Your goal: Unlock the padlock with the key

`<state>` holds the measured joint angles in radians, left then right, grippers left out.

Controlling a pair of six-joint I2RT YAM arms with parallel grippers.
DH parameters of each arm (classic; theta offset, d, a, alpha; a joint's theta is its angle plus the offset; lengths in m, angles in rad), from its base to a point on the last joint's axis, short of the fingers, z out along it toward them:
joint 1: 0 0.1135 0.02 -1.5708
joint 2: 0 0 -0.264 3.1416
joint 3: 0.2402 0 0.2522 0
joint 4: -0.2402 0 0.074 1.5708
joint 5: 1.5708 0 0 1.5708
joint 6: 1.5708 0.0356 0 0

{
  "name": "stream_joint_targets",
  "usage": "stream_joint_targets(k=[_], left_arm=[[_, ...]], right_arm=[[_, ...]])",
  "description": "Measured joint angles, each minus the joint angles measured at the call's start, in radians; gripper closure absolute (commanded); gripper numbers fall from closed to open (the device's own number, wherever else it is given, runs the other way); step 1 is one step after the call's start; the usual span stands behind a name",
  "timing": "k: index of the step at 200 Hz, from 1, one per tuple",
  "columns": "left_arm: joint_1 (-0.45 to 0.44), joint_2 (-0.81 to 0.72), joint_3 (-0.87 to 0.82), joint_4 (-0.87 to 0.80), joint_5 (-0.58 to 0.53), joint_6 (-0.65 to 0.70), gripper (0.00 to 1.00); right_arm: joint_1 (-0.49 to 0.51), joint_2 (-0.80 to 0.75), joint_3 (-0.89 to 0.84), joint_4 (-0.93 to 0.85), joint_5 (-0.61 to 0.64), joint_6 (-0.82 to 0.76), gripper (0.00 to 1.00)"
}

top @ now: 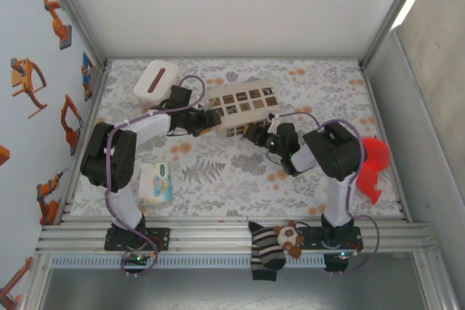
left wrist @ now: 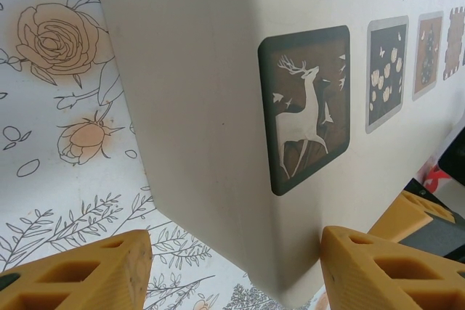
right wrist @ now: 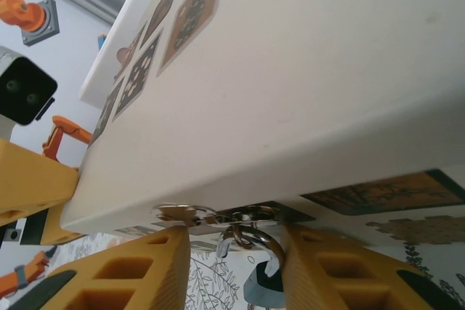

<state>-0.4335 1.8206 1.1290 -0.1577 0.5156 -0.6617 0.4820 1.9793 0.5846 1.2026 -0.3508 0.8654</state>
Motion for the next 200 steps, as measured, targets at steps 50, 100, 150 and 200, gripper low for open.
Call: stream_joint_targets(k=[50, 100, 150, 200], left_arm=[[0.0, -0.005, -0.004, 0.0, -0.003, 0.0, 0.38], [0.0, -0.006, -0.005, 0.0, -0.007, 0.0, 0.38], [0.0, -0.006, -0.005, 0.0, -0.008, 0.0, 0.38], [0.0, -0.006, -0.005, 0.0, -0.008, 0.0, 0.39]], right_arm=[[-0.001, 0.005, 0.0, -0.003, 0.004, 0.003, 0.77], [-0.001, 0.008, 0.0, 0.005, 0.0, 0.002, 0.87], [-0.001, 0.012, 0.0, 0.014, 0.0, 0.007, 0.87], [-0.001, 0.012, -0.014, 0.026, -0.003, 0.009, 0.86]])
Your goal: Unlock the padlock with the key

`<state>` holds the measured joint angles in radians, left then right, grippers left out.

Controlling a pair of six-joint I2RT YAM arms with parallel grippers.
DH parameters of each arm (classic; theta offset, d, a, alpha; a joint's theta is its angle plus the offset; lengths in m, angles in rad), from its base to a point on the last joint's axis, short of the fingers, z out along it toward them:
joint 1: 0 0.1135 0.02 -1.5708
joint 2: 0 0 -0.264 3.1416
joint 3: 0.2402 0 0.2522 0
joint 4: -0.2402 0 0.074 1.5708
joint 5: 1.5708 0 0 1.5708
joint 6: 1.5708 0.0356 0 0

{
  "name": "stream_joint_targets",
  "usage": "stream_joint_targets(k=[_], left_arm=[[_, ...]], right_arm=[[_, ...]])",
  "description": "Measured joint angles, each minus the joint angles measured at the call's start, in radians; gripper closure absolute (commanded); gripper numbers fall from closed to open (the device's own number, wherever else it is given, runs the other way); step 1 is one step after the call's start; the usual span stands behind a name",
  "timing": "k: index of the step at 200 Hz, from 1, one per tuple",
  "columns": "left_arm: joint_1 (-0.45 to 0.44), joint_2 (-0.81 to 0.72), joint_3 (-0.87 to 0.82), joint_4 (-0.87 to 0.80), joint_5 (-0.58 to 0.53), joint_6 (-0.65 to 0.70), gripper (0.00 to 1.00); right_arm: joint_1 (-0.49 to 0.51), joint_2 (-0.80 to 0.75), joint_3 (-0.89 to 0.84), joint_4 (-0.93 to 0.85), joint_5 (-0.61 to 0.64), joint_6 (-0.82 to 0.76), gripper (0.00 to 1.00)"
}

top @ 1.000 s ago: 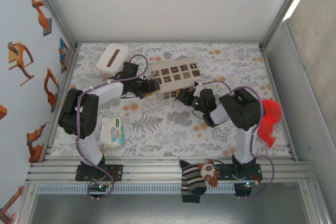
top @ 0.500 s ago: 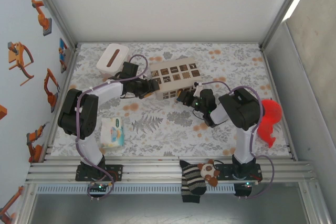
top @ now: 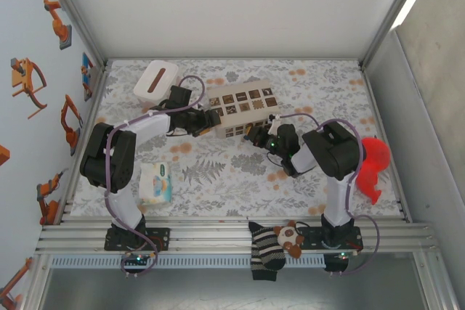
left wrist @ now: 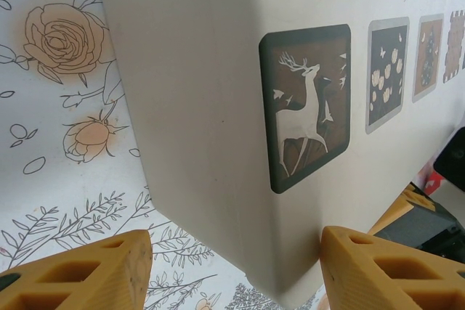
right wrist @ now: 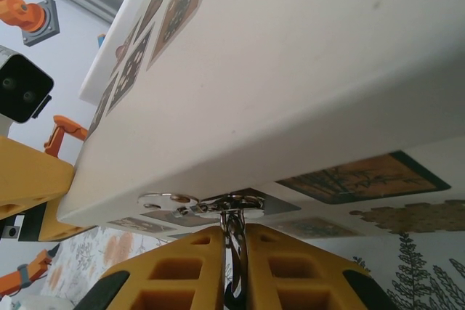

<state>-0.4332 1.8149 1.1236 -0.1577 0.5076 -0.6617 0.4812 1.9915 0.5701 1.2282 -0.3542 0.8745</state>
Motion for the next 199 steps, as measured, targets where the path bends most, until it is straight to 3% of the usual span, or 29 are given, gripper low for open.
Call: stream_joint_targets(k=[83, 134, 199], left_arm=[[0.0, -0.005, -0.001, -0.005, -0.011, 0.0, 0.39], [0.0, -0.007, -0.002, -0.008, -0.014, 0.0, 0.38], [0.0, -0.008, -0.002, -0.01, -0.014, 0.0, 0.39]], right_arm=[[-0.002, 0.0, -0.018, 0.011, -0.021, 0.0, 0.85], [-0.007, 0.0, -0.016, 0.011, -0.013, 0.001, 0.79], [-0.014, 0.017, 0.018, 0.013, -0.013, 0.002, 0.83]])
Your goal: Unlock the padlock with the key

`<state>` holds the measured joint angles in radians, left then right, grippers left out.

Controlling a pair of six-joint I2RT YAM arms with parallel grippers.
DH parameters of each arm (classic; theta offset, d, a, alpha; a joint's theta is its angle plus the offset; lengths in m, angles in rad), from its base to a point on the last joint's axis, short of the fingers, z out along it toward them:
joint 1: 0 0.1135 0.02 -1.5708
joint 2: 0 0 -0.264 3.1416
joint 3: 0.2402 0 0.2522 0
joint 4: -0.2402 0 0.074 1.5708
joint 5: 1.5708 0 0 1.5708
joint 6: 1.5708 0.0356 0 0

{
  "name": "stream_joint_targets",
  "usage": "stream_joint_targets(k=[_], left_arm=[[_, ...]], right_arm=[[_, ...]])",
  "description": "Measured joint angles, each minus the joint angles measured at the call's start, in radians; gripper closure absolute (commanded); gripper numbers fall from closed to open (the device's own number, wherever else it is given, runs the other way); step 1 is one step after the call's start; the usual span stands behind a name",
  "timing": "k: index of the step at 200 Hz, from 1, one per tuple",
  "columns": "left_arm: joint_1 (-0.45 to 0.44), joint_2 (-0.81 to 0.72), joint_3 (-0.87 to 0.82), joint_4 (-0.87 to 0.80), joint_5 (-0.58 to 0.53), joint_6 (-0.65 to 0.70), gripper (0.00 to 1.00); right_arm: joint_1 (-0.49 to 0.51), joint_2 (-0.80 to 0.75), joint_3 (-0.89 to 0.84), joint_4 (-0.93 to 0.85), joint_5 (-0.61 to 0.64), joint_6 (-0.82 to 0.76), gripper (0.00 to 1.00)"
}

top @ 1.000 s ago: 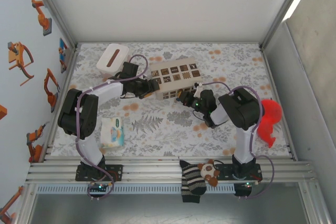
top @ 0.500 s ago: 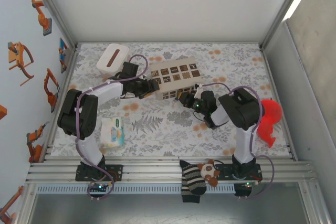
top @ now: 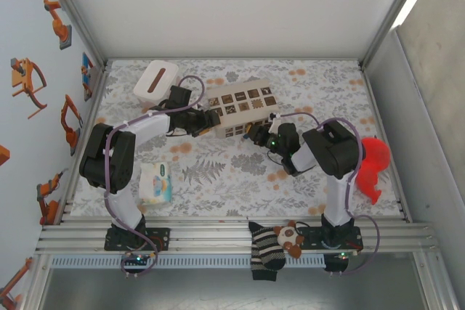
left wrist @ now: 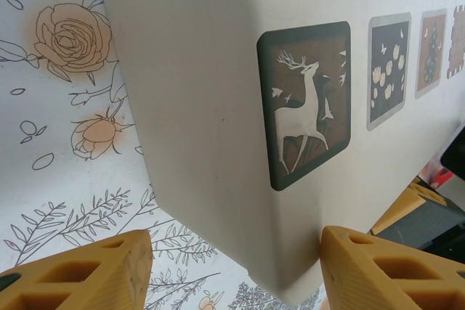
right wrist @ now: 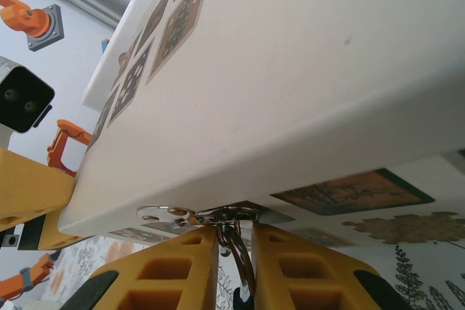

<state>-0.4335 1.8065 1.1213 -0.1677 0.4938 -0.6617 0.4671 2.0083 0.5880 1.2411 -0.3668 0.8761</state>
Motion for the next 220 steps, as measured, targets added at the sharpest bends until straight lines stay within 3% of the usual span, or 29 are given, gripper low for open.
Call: stream_joint_targets(k=[220], left_arm=[[0.0, -0.003, 0.0, -0.008, -0.004, 0.0, 0.39]], right_arm=[[0.0, 0.007, -0.005, 0.01, -0.007, 0.006, 0.82]])
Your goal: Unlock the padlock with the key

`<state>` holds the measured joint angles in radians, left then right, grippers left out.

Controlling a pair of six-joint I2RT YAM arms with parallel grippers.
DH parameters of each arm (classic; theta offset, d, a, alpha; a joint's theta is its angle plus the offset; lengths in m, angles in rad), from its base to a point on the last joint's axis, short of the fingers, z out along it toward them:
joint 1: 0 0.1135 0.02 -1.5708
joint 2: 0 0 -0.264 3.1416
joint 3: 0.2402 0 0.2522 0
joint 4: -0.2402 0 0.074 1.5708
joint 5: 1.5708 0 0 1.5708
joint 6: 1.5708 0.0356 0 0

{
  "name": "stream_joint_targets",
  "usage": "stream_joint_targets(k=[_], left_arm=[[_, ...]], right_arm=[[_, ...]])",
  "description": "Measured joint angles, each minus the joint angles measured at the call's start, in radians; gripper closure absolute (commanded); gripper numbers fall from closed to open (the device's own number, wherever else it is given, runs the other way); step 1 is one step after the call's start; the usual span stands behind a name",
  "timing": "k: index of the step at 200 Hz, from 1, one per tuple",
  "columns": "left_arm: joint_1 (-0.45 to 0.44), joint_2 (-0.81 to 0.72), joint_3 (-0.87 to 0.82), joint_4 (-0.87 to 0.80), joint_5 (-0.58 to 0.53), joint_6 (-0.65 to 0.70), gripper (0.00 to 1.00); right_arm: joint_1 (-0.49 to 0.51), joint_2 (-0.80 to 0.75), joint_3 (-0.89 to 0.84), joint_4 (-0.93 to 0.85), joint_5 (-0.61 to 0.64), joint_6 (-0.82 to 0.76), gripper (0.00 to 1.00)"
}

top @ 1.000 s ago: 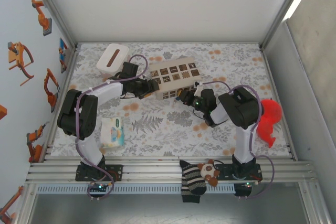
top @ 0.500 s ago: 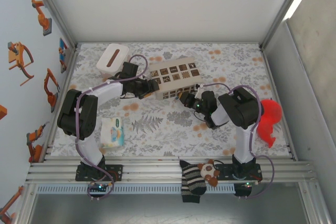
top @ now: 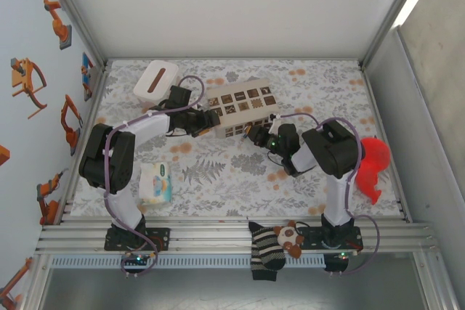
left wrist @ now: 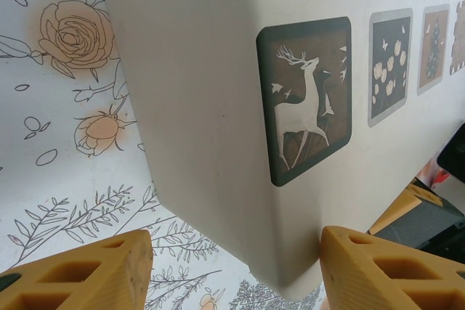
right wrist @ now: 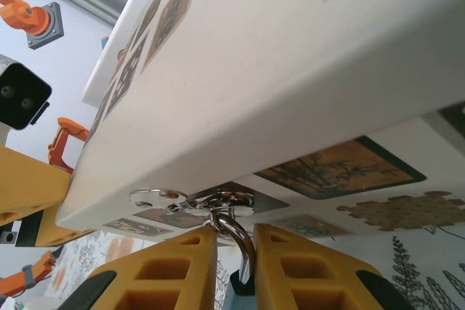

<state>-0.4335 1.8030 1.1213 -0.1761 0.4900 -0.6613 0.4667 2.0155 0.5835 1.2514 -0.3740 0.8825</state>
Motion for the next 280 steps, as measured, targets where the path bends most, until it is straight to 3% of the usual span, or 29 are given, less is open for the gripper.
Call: stream_joint_targets(k=[68, 105, 280], left_arm=[[0.0, -0.001, 0.0, -0.003, -0.003, 0.0, 0.39], [0.0, -0.002, 0.0, -0.004, -0.004, 0.0, 0.39], [-0.012, -0.016, -0.044, 0.048, 0.012, -0.008, 0.39]], right_arm=[[0.0, 0.002, 0.003, -0.005, 0.001, 0.0, 0.89], [-0.002, 0.001, 0.001, -0.002, 0.007, 0.003, 1.0], [0.008, -0.034, -0.026, 0.025, 0.192, 0.117, 1.0]])
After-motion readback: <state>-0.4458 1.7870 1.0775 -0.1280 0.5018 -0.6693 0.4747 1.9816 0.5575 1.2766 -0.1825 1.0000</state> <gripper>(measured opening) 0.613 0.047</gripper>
